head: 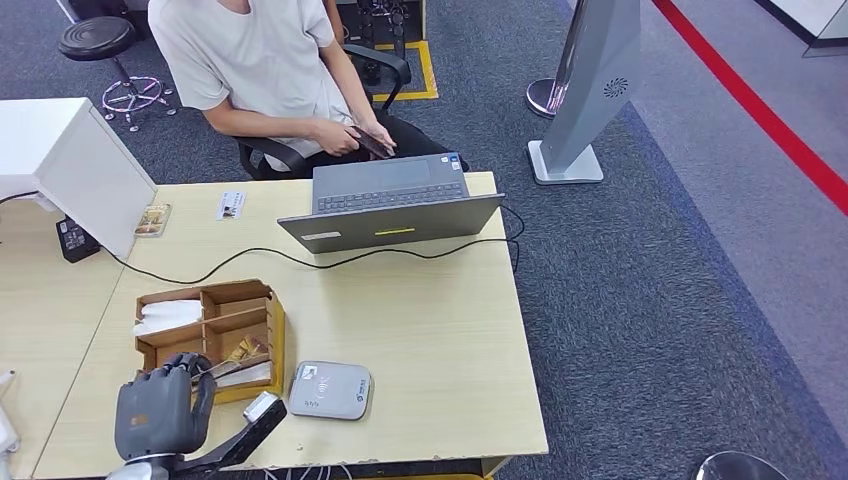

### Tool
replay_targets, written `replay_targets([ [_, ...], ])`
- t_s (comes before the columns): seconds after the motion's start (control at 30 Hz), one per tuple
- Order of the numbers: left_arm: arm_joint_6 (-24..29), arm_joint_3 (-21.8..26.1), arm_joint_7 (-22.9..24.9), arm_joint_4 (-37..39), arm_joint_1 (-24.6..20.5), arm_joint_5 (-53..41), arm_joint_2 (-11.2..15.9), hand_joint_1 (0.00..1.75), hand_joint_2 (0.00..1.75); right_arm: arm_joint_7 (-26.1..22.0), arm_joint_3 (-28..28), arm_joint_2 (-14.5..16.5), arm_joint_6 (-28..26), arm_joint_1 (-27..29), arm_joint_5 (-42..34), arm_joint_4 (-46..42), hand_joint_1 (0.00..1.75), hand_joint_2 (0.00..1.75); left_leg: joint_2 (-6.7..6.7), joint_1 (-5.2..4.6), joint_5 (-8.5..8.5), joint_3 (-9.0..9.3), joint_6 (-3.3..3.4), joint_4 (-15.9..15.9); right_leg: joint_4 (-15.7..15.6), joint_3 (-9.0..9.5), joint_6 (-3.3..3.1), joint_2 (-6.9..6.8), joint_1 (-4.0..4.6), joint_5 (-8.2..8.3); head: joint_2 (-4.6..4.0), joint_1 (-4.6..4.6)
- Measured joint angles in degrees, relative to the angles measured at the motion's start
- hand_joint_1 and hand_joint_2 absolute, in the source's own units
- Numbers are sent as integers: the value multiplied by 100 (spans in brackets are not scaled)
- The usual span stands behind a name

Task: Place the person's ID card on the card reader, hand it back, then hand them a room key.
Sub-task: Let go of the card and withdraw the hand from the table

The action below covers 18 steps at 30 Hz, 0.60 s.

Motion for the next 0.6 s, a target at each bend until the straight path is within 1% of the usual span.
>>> replay_targets([
  [0.1, 36, -45, -79, -305, 14, -198, 72, 175, 175, -7, -7, 2, 0, 1, -25, -3, 0, 175, 0, 0, 0, 0, 0, 0, 0, 0, 0, 0, 0, 0, 0, 1],
  [0.23, 126, -318, -205, -905, 16, -562, 362, 175, 175, -29, -32, 10, 7, 6, -98, -13, 0, 175, -1, 1, 0, 1, -1, 0, 0, 0, 0, -2, 0, 0, 0, 0],
  [0.33, 171, -481, -234, -1227, 15, -682, 531, 175, 175, -36, -39, 13, 9, 8, -101, -20, 0, 175, 0, 1, 1, 1, -1, 0, 0, 0, 0, -2, 0, 0, 0, 1],
  [0.43, 421, -658, -262, -1505, -17, -792, 728, 175, 175, -50, -64, 13, 13, 12, -112, -23, 0, 175, -1, 1, 1, 1, -1, 0, 0, -1, 0, -2, 0, 0, 0, 1],
  [0.53, 611, -928, -152, -1787, -192, -794, 953, 175, 175, -47, -93, 15, 18, 15, -85, -23, 0, 175, -3, 0, 1, 2, 0, 0, 0, -1, 0, -7, 0, 0, 0, 1],
  [0.6, 436, -1053, -20, -1886, -486, -661, 1022, 175, 175, -16, -98, 16, 23, 15, -16, -23, 0, 175, -9, 0, 5, 2, 4, 1, -1, -5, 0, -13, 0, 0, 0, 0],
])
